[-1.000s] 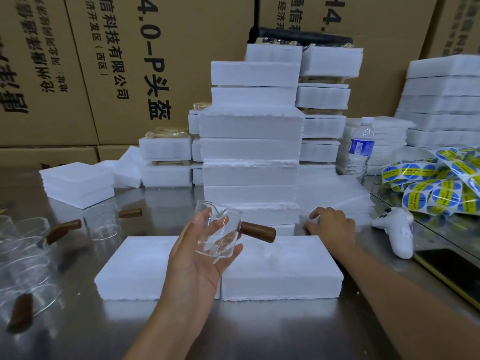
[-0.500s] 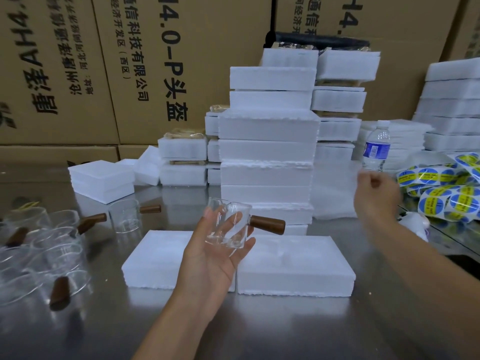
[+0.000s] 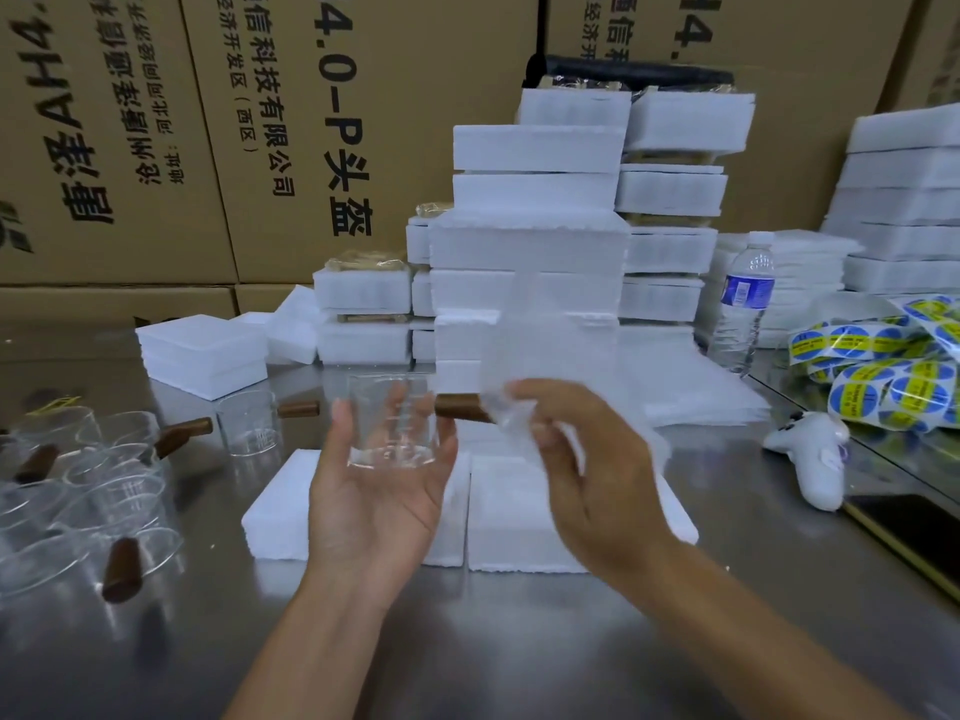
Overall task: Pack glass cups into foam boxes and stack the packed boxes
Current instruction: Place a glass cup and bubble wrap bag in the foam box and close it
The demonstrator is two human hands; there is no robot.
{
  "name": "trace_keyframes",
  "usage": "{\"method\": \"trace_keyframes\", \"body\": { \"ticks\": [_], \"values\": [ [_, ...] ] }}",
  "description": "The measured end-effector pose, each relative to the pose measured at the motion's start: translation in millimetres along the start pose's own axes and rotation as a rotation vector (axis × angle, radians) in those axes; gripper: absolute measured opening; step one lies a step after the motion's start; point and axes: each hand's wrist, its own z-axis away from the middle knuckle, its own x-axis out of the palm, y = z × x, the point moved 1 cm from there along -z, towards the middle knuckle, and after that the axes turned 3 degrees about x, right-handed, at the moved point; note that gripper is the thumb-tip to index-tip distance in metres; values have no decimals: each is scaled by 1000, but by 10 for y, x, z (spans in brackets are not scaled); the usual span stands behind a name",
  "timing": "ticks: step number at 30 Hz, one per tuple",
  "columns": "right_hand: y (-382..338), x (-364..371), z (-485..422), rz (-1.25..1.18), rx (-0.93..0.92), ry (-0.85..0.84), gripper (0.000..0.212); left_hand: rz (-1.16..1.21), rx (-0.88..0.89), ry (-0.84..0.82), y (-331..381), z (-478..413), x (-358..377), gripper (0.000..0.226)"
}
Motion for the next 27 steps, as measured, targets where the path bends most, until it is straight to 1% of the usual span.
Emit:
{"method": "trace_keyframes", "body": {
  "ticks": [1,2,3,4,6,8,9,10,12,13,14,15,16,17,18,19,20,21,23,24,25,26,27],
  "values": [
    [0,25,53,28,-46,-53,16,50,9,1,28,2,-3,68],
    [2,38,90,65,-79,-92,15,87,33,15,57,-10,-26,82],
    [12,42,117,106,-103,-117,15,110,57,20,86,-12,-34,86],
    [21,41,138,140,-116,-135,17,121,85,26,104,-15,-42,83],
    [10,48,172,172,-113,-176,22,131,128,33,128,-19,-61,65],
    [-1,78,220,216,-122,-264,29,140,139,19,137,-15,-63,50],
    [-5,103,246,254,-132,-338,27,136,149,14,140,-13,-65,45],
    [-16,139,266,281,-128,-430,20,126,163,10,141,-18,-76,40],
    [-42,205,273,284,-54,-674,11,96,180,17,147,-11,-76,31],
    [-55,237,275,287,-32,-793,12,91,182,11,149,-1,-59,29],
    [-71,270,281,311,-72,-860,14,95,190,4,158,-3,-59,31],
    [-92,292,290,338,-144,-875,14,97,201,-6,171,2,-48,33],
    [-114,302,297,361,-201,-881,14,109,220,-14,201,-6,-68,30],
    [-124,316,316,378,-225,-894,16,138,227,-30,238,0,-47,28],
    [-118,322,337,377,-219,-888,23,171,233,-60,267,0,-32,42],
    [-116,308,348,331,-159,-851,33,199,226,-89,284,5,-12,59],
    [-117,285,335,253,-34,-788,42,215,220,-98,285,-3,-10,67],
    [-117,248,306,164,121,-693,47,203,202,-118,268,2,3,62],
    [-42,137,240,-17,419,-435,43,95,155,-148,186,18,33,48],
    [26,78,216,-121,522,-294,42,26,132,-144,140,20,58,49],
    [101,12,204,-175,552,-191,45,-54,115,-130,98,24,81,52],
    [163,-56,190,-179,530,-157,51,-148,105,-125,59,17,94,54],
    [198,-117,175,-132,477,-186,56,-259,99,-130,24,16,110,53]
  ]
}}
